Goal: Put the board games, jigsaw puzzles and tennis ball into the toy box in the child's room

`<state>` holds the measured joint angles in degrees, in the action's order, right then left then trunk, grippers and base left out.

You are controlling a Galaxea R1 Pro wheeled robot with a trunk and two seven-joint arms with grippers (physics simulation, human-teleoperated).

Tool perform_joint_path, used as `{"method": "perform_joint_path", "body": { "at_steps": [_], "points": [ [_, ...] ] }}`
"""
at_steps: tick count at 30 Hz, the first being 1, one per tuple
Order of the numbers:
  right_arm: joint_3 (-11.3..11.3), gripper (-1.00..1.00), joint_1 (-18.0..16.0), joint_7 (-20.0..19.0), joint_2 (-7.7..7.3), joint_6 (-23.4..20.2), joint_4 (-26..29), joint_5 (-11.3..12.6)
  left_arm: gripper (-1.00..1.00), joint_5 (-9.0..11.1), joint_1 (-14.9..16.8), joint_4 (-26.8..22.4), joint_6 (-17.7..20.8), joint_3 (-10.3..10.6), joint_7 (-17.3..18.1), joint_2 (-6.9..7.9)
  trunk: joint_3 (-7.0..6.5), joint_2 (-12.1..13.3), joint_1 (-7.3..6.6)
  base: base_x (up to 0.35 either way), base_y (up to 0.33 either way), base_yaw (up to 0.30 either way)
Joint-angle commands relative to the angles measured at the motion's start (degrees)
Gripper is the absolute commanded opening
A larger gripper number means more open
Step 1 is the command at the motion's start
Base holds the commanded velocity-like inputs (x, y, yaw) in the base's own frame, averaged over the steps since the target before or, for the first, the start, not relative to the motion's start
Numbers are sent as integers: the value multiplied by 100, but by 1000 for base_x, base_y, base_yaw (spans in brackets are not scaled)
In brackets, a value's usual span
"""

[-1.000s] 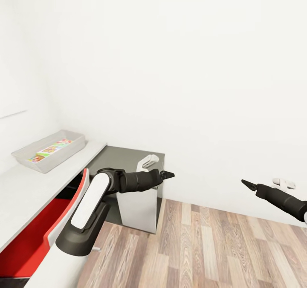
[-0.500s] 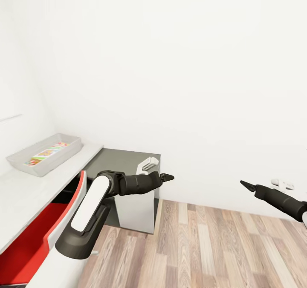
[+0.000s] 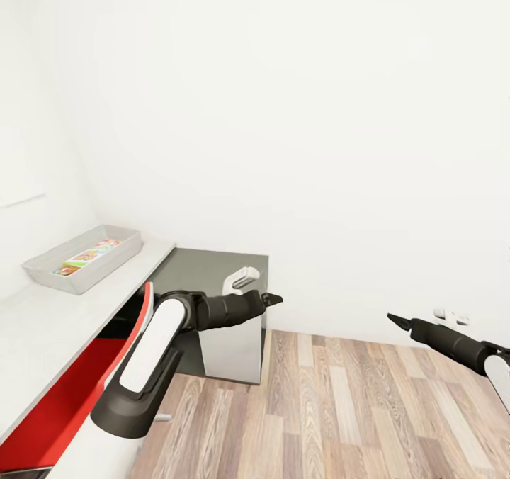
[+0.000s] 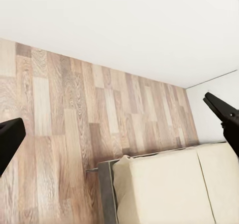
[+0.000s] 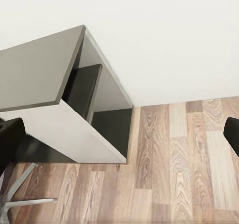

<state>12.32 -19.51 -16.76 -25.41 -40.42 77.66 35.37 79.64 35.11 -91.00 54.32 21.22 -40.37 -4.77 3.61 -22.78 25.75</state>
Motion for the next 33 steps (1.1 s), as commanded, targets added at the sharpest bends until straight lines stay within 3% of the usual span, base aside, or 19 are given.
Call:
{"method": "perform_joint_path", "body": {
  "at_steps": [1,7,14,30,33],
  "points": [
    [-4,100,-5,-21,1,-32,-10,-2,100,-14,-35,-2,-31,-5,-13,0,4,-13,4,-55,72,-63],
    [-95,100,1,-21,1,-39,-107,-3,100,-334,-289,51,-149,-38,144,12,-51,-13,4,-32,42,-40],
    [-209,100,20,-24,0,-2,-510,-4,100,-619,-547,594,-382,-41,214,29,-110,-13,4,-9,12,-11],
    [-232,100,33,-31,-40,138,-1387,-16,100,-790,-729,969,-586,12,253,35,-143,-13,4,-2,2,-2],
    [-245,100,52,-22,-50,183,-1530,-55,100,-932,-878,986,-648,-7,244,36,-144,-13,4,0,0,0]
  ]
}}
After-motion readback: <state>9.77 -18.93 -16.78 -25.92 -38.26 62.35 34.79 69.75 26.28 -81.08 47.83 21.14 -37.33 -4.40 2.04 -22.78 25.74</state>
